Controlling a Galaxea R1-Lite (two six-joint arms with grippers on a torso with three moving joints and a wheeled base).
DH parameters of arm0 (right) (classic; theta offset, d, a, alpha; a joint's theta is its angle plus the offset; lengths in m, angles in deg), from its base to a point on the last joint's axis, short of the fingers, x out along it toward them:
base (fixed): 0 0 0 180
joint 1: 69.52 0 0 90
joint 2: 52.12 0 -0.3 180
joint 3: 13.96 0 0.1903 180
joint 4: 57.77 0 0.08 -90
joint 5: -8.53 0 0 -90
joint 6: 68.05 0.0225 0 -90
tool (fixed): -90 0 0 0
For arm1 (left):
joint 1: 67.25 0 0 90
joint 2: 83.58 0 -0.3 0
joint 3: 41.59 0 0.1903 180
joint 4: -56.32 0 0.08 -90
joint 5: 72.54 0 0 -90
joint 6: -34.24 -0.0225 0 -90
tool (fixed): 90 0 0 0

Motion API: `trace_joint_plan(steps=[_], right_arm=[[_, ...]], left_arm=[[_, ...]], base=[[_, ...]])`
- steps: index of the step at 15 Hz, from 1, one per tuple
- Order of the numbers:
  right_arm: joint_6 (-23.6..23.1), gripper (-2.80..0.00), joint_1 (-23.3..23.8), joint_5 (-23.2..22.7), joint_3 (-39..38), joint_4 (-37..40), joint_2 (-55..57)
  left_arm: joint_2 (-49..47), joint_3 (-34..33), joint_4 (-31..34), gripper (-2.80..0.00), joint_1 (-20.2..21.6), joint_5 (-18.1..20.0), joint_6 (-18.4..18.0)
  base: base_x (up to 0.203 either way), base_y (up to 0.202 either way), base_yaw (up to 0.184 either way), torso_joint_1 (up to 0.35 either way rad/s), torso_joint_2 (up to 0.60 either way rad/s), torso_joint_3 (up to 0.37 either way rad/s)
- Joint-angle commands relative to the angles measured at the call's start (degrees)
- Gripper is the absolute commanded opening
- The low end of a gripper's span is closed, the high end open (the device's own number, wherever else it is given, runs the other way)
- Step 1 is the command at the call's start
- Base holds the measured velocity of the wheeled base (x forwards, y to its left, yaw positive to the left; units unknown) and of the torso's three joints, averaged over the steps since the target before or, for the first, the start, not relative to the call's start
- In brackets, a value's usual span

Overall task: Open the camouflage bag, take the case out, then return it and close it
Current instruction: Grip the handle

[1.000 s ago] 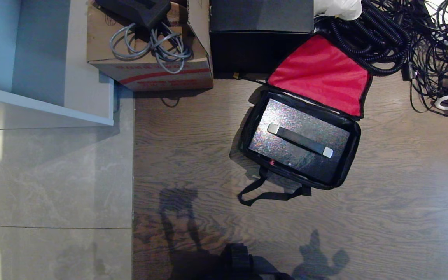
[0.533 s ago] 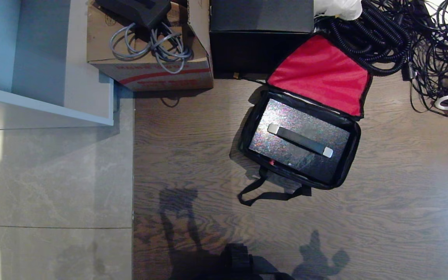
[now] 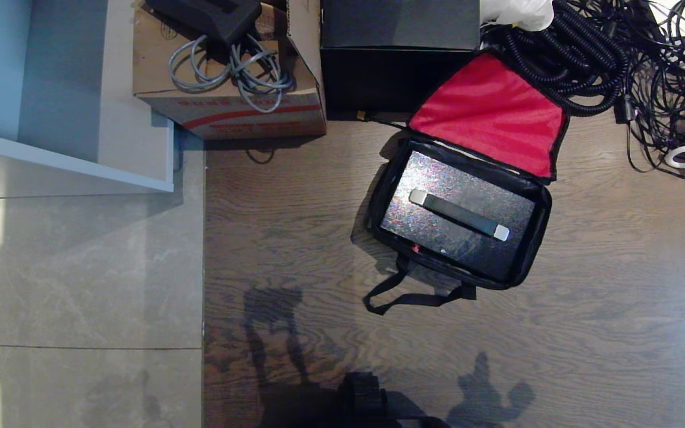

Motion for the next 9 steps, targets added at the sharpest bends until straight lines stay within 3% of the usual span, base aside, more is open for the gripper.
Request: trace_joint_plan(steps=[1,9], right_arm=[[0.41,-2.8,-0.02,0.04,-2.29,-0.14,0.15],[0.41,-2.8,-0.02,0.04,-2.29,-0.06,0.15]], left_arm=[[0.0,0.0,0.0,-2.8,0.0,-0.02,0.02],[0.0,0.0,0.0,-2.8,0.0,-0.02,0.02]], base=[[0.0,0.0,0.0,0.0,0.0,0.0],[0.0,0.0,0.0,0.0,0.0,0.0]])
